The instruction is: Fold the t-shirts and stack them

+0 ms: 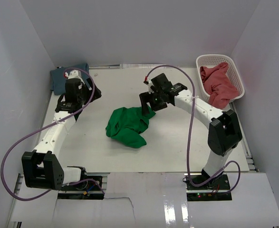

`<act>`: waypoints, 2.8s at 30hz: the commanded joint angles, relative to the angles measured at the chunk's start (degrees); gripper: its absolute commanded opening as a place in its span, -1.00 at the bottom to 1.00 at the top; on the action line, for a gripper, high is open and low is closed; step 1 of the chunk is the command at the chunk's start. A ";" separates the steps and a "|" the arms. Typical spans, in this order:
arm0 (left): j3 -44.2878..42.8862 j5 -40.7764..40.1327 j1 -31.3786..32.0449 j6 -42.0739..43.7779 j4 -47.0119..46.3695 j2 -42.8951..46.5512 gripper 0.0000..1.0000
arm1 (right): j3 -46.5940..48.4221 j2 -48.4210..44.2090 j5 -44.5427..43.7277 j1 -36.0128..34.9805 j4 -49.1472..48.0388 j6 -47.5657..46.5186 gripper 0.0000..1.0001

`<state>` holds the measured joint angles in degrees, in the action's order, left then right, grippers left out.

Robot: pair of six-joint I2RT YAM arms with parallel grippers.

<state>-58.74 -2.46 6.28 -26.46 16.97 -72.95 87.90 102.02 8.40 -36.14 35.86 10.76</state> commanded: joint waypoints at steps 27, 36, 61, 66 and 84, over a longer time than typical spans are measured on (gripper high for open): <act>7.41 8.61 0.31 4.49 -2.21 5.71 0.79 | -9.05 1.79 -1.11 -13.43 -10.70 9.27 0.75; 7.50 8.52 0.40 4.75 -2.29 6.06 0.79 | -6.60 9.43 8.20 -15.62 -15.63 11.03 0.54; 7.68 5.62 0.40 4.92 -1.59 7.38 0.81 | -8.62 0.38 17.29 -19.23 -20.04 11.47 0.71; 7.50 5.36 0.40 4.84 -1.33 7.21 0.82 | -5.81 0.02 3.67 -18.71 -11.61 9.98 0.76; 7.85 7.38 0.48 4.40 -1.59 7.21 0.82 | -25.30 -4.19 3.11 -12.02 -14.66 17.89 0.48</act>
<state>-51.00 3.95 6.50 -22.09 15.86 -67.09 65.12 101.49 10.09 -48.97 24.34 26.35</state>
